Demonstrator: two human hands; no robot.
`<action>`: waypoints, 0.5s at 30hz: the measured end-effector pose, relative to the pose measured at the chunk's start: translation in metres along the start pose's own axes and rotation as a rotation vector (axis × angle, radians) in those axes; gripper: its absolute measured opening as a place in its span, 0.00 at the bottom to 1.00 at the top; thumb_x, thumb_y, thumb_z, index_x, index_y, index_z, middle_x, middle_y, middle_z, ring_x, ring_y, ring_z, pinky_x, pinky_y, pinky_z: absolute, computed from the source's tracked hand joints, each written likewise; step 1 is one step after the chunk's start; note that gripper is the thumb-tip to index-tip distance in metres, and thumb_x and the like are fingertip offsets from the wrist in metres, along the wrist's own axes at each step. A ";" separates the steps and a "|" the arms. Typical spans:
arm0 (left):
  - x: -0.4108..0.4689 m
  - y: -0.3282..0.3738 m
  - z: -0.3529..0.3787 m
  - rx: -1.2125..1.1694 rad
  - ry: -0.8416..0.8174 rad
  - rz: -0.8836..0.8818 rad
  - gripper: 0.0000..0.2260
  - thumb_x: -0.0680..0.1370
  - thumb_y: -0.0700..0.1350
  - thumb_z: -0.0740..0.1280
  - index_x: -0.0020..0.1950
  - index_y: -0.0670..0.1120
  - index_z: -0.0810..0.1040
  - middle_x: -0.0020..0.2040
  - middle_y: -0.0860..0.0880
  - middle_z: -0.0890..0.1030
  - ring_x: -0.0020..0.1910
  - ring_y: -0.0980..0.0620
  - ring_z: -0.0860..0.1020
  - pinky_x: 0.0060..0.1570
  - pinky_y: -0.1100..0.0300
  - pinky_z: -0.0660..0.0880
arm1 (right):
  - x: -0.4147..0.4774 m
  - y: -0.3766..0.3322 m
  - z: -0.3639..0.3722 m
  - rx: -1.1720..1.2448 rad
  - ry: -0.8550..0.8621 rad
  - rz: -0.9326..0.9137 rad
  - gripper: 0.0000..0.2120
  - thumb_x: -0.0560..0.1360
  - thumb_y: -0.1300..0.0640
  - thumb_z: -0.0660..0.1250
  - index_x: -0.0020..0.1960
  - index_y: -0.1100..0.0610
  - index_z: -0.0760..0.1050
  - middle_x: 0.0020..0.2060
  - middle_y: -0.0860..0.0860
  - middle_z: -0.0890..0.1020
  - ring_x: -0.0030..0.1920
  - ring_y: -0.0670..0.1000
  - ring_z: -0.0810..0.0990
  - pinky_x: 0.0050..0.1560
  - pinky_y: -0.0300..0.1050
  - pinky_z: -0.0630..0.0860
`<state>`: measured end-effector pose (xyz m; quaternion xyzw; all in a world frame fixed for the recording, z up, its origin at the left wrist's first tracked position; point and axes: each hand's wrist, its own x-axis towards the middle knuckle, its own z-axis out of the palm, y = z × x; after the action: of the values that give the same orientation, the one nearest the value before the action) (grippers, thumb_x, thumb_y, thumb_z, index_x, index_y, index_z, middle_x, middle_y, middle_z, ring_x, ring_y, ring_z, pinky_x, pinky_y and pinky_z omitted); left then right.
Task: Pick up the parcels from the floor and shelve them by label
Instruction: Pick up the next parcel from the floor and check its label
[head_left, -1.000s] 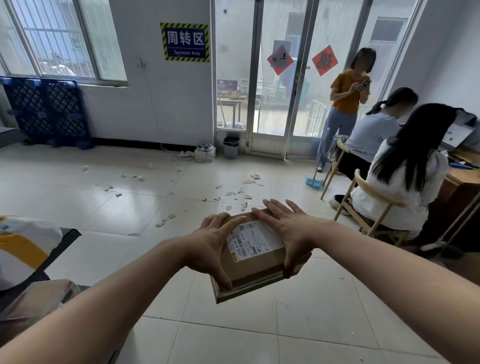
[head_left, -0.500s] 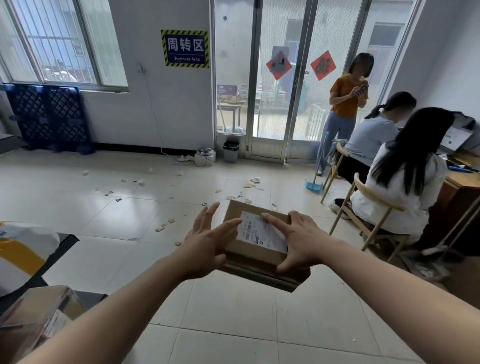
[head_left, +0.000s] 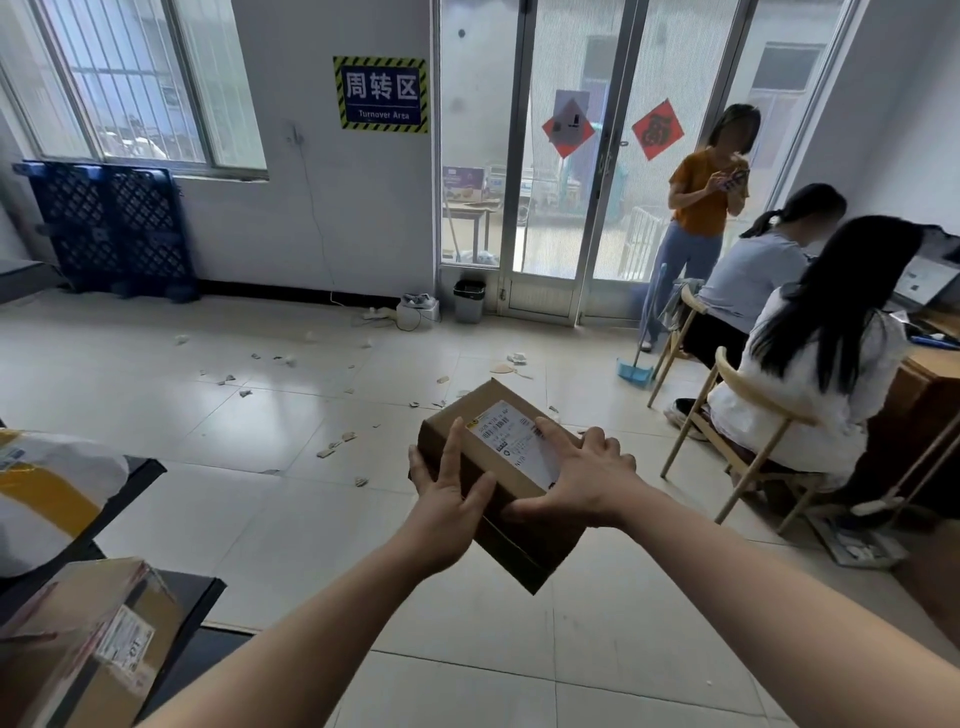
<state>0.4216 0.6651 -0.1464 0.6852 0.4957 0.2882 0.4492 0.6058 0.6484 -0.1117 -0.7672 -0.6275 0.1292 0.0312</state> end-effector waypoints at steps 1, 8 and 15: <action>0.001 0.000 -0.002 -0.016 0.000 0.002 0.32 0.80 0.53 0.59 0.73 0.70 0.40 0.76 0.46 0.30 0.78 0.43 0.48 0.73 0.49 0.54 | -0.001 0.001 -0.001 0.018 -0.017 0.000 0.59 0.50 0.19 0.63 0.72 0.36 0.39 0.66 0.59 0.60 0.65 0.62 0.61 0.65 0.60 0.61; 0.009 -0.007 -0.017 -0.183 -0.010 0.116 0.31 0.80 0.49 0.60 0.64 0.82 0.47 0.76 0.61 0.36 0.77 0.47 0.52 0.64 0.38 0.70 | -0.009 0.001 0.002 0.398 -0.110 -0.076 0.56 0.58 0.30 0.72 0.75 0.39 0.42 0.62 0.52 0.57 0.66 0.61 0.64 0.66 0.54 0.68; 0.015 0.005 -0.023 -0.215 0.031 0.169 0.18 0.83 0.44 0.53 0.71 0.61 0.66 0.74 0.53 0.56 0.74 0.49 0.59 0.68 0.43 0.68 | -0.010 0.003 0.001 0.323 -0.041 -0.193 0.34 0.74 0.37 0.59 0.76 0.41 0.48 0.71 0.52 0.57 0.68 0.57 0.66 0.66 0.54 0.69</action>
<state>0.4096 0.6864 -0.1323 0.6677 0.4095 0.3870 0.4865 0.6064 0.6381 -0.1120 -0.6856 -0.6699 0.2403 0.1534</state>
